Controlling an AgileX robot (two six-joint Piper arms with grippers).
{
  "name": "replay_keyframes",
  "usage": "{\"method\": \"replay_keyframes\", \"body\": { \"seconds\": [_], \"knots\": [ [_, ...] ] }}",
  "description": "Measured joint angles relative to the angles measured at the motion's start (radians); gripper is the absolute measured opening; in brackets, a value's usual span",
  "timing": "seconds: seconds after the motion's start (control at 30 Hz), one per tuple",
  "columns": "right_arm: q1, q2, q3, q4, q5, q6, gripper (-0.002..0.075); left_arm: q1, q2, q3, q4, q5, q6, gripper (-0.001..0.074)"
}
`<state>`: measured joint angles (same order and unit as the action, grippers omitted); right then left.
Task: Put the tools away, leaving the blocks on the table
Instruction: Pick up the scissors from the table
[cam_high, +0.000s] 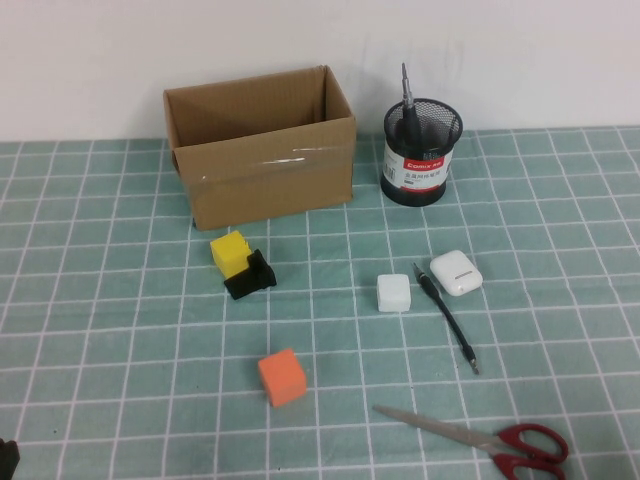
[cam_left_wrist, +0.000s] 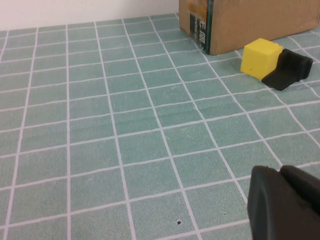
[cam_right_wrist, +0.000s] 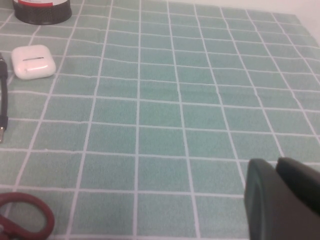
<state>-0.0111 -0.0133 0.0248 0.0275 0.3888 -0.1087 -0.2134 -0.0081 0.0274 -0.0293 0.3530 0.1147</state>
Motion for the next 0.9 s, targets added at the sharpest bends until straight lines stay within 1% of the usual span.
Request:
{"method": "replay_keyframes", "body": {
  "seconds": [0.13,0.23,0.47,0.6,0.67,0.73,0.83,0.9],
  "knots": [
    [0.0,0.0,0.0,-0.002,0.0,0.0,-0.0011,0.0,0.0,0.0,0.002,0.0,0.0,-0.0001],
    [0.0,0.0,0.003,0.036,-0.062,0.002,-0.0011,0.0,0.0,0.0,0.002,0.002,0.0,-0.0001],
    [0.0,0.0,0.006,0.323,-0.309,0.016,-0.0011,0.0,0.0,0.0,0.002,0.002,0.0,-0.0001],
    [0.0,0.0,0.006,0.492,-0.352,0.018,-0.0011,0.0,0.0,0.0,0.002,0.002,0.0,-0.0001],
    [0.0,0.0,0.006,0.59,-0.336,0.021,-0.0011,0.0,0.0,0.0,0.002,0.002,0.0,-0.0001],
    [0.0,0.011,-0.013,0.645,-0.272,0.025,-0.0009,0.0,0.0,0.0,0.002,0.002,0.0,-0.0001],
    [0.0,0.112,-0.11,0.668,-0.128,0.025,-0.0008,0.0,0.0,0.0,0.002,0.002,0.0,-0.0001],
    [0.0,0.234,-0.212,0.64,-0.026,0.025,-0.0007,0.0,0.0,0.0,0.002,0.002,0.0,-0.0001]
  ]
}}
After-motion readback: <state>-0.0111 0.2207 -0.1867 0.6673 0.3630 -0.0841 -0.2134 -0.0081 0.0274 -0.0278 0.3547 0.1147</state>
